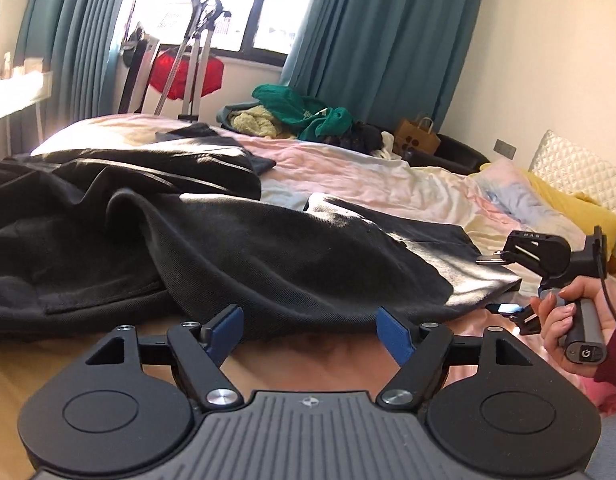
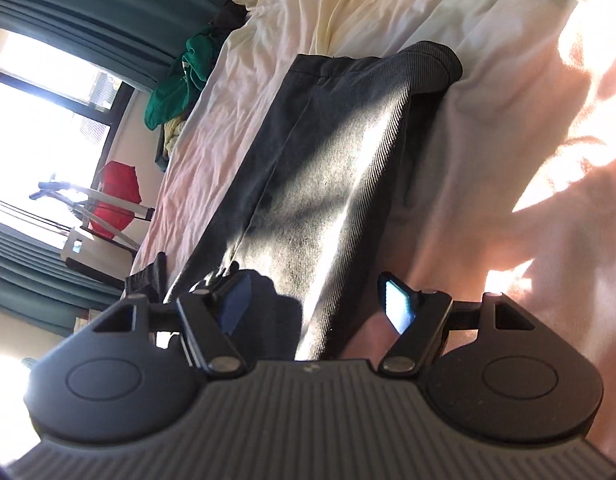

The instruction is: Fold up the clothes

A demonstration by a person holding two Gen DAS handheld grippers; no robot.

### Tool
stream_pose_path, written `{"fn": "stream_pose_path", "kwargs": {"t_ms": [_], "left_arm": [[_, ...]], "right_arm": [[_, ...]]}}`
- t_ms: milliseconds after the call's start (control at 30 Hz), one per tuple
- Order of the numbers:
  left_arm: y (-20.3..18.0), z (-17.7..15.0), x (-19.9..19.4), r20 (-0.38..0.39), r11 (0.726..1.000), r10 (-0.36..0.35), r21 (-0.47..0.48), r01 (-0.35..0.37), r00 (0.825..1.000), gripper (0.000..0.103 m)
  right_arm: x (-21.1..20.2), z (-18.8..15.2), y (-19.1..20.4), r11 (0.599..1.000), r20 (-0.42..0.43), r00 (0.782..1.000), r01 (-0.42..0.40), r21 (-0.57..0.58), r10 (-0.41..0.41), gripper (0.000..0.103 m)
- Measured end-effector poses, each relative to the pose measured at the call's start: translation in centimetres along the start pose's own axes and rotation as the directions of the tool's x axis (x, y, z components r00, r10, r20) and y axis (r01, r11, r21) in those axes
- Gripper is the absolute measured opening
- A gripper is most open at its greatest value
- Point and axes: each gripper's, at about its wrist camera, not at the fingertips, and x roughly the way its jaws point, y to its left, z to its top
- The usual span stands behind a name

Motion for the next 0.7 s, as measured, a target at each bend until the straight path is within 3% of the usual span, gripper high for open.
{"fn": "stream_pose_path", "kwargs": {"t_ms": [100,167,233,300,400,467,533,633,700], "left_arm": [[4.0,1.3,-2.5,-0.05,0.983,0.007,-0.18,-0.016,0.999,0.08],[7.5,2.1,-3.9,-0.091,0.945,0.011,-0.324,-0.04,0.996,0.081],[11.6,2.3,-5.1,-0.13,0.87,0.027,-0.486,-0.087,0.991,0.082],[15.5,1.6,-5.9,-0.159,0.774,0.028,-0.621,-0.122,0.987,0.082],[20.4,-0.1,-6.4,-0.184,0.612,0.025,-0.774,-0.16,0.983,0.082],[22.5,-1.3,-5.8,-0.161,0.481,0.008,-0.865,-0.145,0.987,0.082],[23.8,-1.9,-4.5,-0.145,0.397,-0.001,-0.908,-0.133,0.989,0.082],[25.0,-1.4,-3.0,-0.141,0.354,0.039,-0.924,-0.146,0.989,0.082],[25.5,-0.9,-2.3,-0.109,0.339,0.084,-0.932,-0.132,0.99,0.081]], "right_arm": [[0.1,0.1,-1.1,0.997,-0.003,1.0,-0.027,0.067,0.028,0.073],[0.2,0.2,-1.8,0.992,-0.004,0.999,-0.046,0.114,0.047,0.073],[0.6,0.5,-2.2,0.988,0.004,0.998,-0.063,0.141,0.063,0.073],[1.1,0.9,-2.3,0.986,0.016,0.997,-0.074,0.147,0.073,0.073],[1.9,1.5,-2.0,0.988,0.037,0.996,-0.08,0.13,0.076,0.073],[2.3,2.0,-1.8,0.991,0.057,0.995,-0.082,0.109,0.076,0.072],[2.5,2.7,-1.6,0.995,0.093,0.993,-0.074,0.061,0.068,0.064],[2.9,3.8,-2.1,0.998,0.125,0.991,-0.05,0.023,0.047,0.055],[3.0,4.4,-3.1,0.998,0.152,0.988,-0.04,0.044,0.033,0.039]]}}
